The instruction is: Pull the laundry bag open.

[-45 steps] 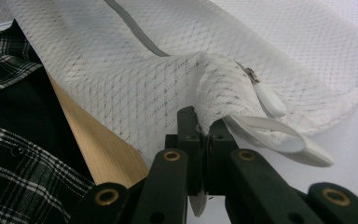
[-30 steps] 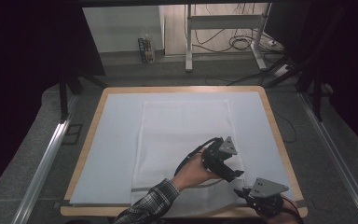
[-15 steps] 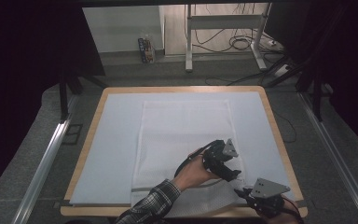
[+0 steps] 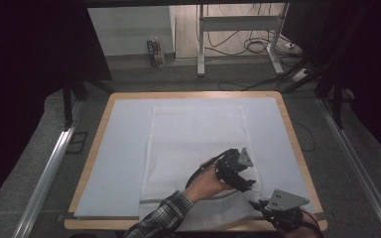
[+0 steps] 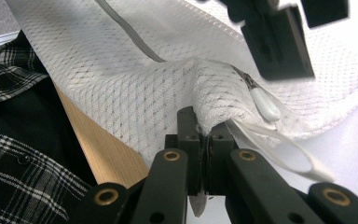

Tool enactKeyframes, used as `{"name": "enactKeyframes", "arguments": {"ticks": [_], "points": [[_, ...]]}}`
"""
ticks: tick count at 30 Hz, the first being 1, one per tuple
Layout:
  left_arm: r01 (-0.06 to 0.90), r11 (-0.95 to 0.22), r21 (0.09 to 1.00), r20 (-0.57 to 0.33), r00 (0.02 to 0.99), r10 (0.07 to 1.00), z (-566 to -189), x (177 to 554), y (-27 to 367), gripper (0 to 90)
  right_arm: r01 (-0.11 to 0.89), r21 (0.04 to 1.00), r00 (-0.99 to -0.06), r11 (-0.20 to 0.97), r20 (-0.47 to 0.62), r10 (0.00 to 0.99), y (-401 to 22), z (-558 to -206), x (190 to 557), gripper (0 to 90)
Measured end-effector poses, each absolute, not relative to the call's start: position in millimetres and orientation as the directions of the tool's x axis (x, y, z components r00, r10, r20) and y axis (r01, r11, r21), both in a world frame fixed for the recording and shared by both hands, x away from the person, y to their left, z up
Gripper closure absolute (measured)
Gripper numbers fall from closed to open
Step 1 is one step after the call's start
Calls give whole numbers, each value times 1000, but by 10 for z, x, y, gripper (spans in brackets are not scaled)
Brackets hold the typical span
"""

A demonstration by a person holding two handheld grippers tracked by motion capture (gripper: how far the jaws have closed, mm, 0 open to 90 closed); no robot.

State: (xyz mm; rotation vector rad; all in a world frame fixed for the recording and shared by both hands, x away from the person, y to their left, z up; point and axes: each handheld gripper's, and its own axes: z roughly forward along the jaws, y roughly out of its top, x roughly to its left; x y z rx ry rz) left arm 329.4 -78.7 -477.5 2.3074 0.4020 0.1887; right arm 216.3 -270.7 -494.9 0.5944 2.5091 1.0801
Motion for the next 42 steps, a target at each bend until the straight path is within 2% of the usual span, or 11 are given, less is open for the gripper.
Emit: {"name": "enactKeyframes", "arguments": {"ticks": [3,5,8,11,18,23,26,34,42], "points": [[261,-601,755,-84,948,306,-4753,3298,-756,251,238,742,-854,627,-148,500,-2702,-4952,2167,869],[252,-596,763,-107,958,268,-4738,3261,-814,242,238,741,-853,627,-149,500,-2699,-4951,2165,869],[206,-636,743,-67,970,235,-4744,3181,-941,223,238,742,-853,627,-149,501,-2701,-4948,2159,869],[168,-684,709,22,965,260,-4774,3148,-1000,220,235,742,-853,627,-151,499,-2700,-4947,2156,869],[210,-681,702,54,937,344,-4801,3258,-837,244,239,742,-853,627,-148,501,-2701,-4948,2156,869],[252,-650,717,-29,942,334,-4790,3295,-694,311,239,739,-853,629,-150,500,-2699,-4950,2157,869],[282,-631,722,-85,942,324,-4781,3312,-610,404,240,739,-853,630,-150,500,-2699,-4951,2158,869],[288,-606,742,-196,957,216,-4813,3307,-449,567,238,737,-853,633,-153,499,-2695,-4951,2158,868],[288,-631,720,-279,953,117,-4889,3291,-500,592,235,734,-853,638,-159,497,-2690,-4954,2156,867]]}}
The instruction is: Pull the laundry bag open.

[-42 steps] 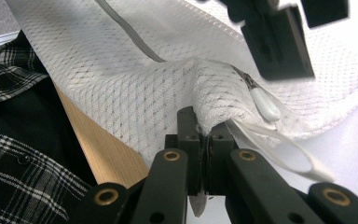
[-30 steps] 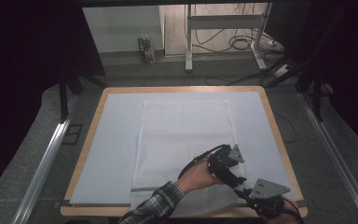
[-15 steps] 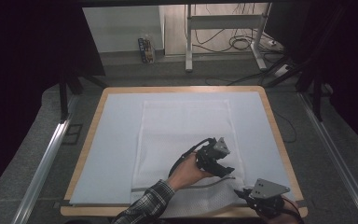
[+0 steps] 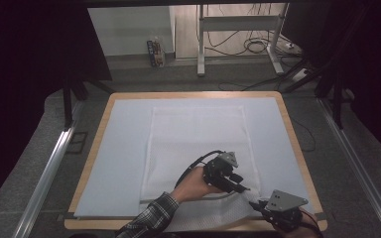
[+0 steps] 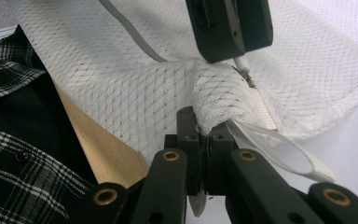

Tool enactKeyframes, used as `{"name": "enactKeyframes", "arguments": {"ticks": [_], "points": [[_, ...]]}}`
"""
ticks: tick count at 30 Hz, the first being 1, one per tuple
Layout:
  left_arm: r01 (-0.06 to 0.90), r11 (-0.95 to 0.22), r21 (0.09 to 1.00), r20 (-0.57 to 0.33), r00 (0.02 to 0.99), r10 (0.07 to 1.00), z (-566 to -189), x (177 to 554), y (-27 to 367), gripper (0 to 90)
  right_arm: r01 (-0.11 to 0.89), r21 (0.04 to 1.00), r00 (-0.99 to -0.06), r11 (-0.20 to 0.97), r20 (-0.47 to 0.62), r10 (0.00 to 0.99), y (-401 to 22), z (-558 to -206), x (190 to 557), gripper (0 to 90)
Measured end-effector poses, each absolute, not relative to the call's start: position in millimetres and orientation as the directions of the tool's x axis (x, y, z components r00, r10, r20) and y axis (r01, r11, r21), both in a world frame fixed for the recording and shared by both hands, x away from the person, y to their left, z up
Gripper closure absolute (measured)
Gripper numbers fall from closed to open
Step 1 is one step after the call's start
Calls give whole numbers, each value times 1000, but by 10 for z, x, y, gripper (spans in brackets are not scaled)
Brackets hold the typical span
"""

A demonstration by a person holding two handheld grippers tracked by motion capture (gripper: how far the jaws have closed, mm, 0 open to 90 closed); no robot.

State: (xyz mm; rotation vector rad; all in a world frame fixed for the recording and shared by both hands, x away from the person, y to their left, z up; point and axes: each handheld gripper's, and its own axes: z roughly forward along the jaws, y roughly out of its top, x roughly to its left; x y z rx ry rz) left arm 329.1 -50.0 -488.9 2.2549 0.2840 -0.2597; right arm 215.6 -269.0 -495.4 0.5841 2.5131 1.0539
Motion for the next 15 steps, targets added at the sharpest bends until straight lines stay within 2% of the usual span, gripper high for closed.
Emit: {"name": "enactKeyframes", "arguments": {"ticks": [7,15], "points": [[296,-627,720,-320,944,78,-4860,3282,-511,677,230,728,-852,646,-169,495,-2684,-4958,2154,866],[271,-652,708,-311,949,56,-4823,3271,-517,800,226,723,-852,653,-178,492,-2676,-4962,2153,864]]}}
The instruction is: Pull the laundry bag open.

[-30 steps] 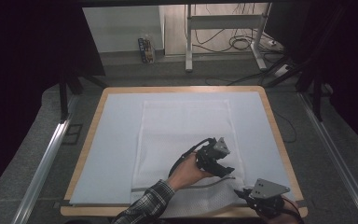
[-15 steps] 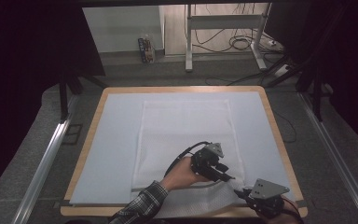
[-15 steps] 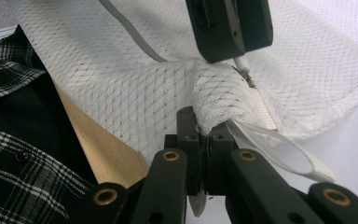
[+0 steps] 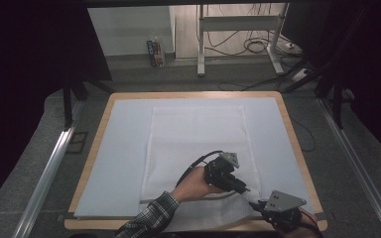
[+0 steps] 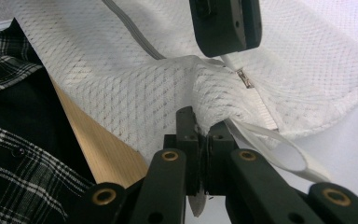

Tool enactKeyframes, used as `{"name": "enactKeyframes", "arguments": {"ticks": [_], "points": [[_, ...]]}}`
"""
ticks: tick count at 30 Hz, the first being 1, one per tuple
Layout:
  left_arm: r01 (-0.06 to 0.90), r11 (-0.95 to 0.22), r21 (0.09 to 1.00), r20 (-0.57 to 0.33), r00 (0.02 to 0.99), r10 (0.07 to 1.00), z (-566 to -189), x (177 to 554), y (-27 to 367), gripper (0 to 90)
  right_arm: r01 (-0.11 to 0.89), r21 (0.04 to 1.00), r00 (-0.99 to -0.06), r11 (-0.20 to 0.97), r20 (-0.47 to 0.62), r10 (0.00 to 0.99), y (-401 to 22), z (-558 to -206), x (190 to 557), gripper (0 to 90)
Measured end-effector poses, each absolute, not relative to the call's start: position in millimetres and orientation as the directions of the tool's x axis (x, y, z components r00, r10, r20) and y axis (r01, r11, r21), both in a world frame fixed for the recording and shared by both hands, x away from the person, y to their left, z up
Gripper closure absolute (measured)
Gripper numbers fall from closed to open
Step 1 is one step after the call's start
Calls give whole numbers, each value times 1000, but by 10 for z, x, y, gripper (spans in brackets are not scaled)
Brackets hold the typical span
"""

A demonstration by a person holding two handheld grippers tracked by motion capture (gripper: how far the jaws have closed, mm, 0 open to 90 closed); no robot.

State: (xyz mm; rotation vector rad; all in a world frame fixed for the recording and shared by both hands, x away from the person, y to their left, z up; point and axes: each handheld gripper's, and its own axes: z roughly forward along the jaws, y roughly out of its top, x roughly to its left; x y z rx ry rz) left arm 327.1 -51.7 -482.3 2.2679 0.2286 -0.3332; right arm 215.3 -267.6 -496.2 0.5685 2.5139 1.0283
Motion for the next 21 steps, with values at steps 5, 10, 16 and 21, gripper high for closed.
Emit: {"name": "enactKeyframes", "arguments": {"ticks": [5,10,16,21], "points": [[267,-670,692,-307,950,61,-4855,3248,-561,800,225,720,-852,656,-181,491,-2675,-4962,2151,864],[259,-687,679,-309,950,53,-4880,3240,-611,782,224,719,-852,657,-182,490,-2671,-4963,2149,863],[272,-662,698,-299,951,76,-4867,3230,-583,835,225,719,-852,658,-182,490,-2672,-4963,2147,864],[257,-641,723,-279,958,70,-4824,3246,-513,842,248,717,-854,652,-155,496,-2678,-4969,2156,833]]}}
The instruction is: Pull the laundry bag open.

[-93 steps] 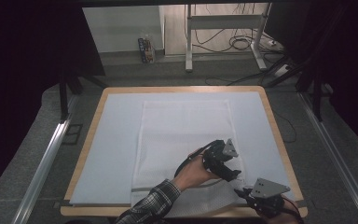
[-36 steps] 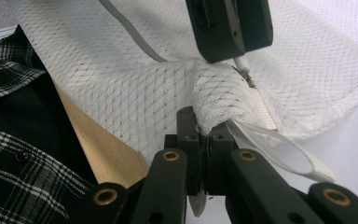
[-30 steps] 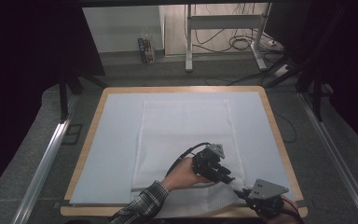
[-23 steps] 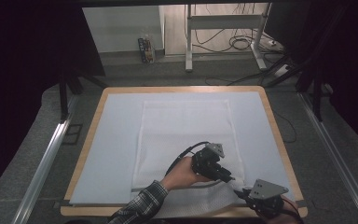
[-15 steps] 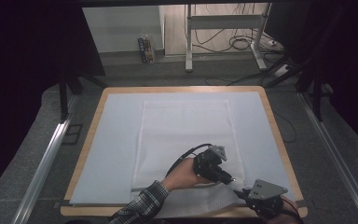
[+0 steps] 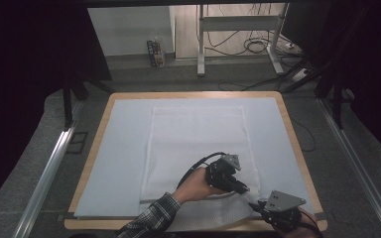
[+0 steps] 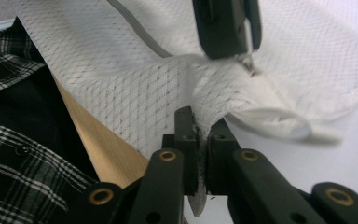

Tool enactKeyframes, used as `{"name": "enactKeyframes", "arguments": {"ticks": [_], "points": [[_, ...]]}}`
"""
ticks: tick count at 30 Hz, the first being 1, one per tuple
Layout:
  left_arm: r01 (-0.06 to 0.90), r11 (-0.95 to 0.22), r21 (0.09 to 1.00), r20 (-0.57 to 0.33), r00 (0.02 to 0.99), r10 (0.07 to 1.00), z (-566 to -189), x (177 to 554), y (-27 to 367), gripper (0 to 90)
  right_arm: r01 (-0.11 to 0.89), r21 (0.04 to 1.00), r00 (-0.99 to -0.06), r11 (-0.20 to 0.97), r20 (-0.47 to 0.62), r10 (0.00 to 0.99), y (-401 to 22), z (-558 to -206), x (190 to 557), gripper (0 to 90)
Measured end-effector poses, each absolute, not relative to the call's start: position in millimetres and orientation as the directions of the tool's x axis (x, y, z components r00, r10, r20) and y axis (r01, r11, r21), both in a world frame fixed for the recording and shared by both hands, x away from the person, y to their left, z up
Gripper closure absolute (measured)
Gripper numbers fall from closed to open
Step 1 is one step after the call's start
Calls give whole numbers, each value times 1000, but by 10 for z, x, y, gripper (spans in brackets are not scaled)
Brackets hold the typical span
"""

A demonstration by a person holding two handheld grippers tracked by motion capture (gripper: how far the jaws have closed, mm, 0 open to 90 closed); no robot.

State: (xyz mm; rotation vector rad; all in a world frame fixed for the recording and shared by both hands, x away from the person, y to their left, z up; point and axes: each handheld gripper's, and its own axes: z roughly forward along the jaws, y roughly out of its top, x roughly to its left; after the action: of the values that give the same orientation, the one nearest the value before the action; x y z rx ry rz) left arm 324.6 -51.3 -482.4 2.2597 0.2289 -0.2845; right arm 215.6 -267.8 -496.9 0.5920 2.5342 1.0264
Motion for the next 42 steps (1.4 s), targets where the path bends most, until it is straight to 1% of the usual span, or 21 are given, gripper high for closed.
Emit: {"name": "enactKeyframes", "arguments": {"ticks": [6,8,11,13,16,19,23,25,27,32,35,36,38,39,42], "points": [[232,-628,743,-245,967,68,-4824,3242,-452,844,296,747,-845,596,-86,528,-2725,-4941,2170,660],[221,-625,748,-236,970,60,-4825,3241,-440,844,333,754,-830,566,-50,555,-2756,-4936,2188,582],[209,-624,753,-220,974,61,-4830,3218,-442,844,394,769,-802,503,21,597,-2814,-4923,2229,510],[201,-628,752,-211,976,59,-4829,3210,-445,844,423,783,-790,457,72,609,-2851,-4899,2251,472],[188,-633,751,-192,979,63,-4833,3189,-462,844,451,788,-774,419,113,623,-2865,-4869,2279,418],[181,-633,753,-184,981,62,-4831,3179,-468,844,476,778,-767,411,137,627,-2841,-4868,2318,368],[181,-628,757,-185,981,60,-4827,3170,-467,843,478,777,-767,410,142,626,-2805,-4852,2351,341],[174,-635,753,-180,982,55,-4822,3170,-467,843,485,771,-765,412,147,627,-2792,-4852,2378,346],[172,-638,750,-181,982,52,-4825,3168,-468,843,476,769,-769,426,130,626,-2796,-4852,2405,414],[170,-633,755,-186,982,43,-4849,3167,-477,842,480,769,-773,422,143,618,-2829,-4836,2458,538],[167,-638,752,-181,983,45,-4859,3169,-481,842,480,763,-774,433,135,619,-2804,-4851,2475,663],[173,-635,752,-185,982,49,-4863,3174,-477,841,476,760,-776,443,126,618,-2797,-4851,2475,724],[187,-630,754,-199,979,53,-4865,3194,-464,841,472,760,-775,447,116,621,-2786,-4850,2462,793],[191,-627,756,-202,978,55,-4865,3201,-458,840,473,758,-774,449,113,623,-2784,-4850,2458,813],[197,-623,757,-207,977,59,-4865,3203,-440,842,473,762,-767,441,110,632,-2791,-4853,2449,832]]}}
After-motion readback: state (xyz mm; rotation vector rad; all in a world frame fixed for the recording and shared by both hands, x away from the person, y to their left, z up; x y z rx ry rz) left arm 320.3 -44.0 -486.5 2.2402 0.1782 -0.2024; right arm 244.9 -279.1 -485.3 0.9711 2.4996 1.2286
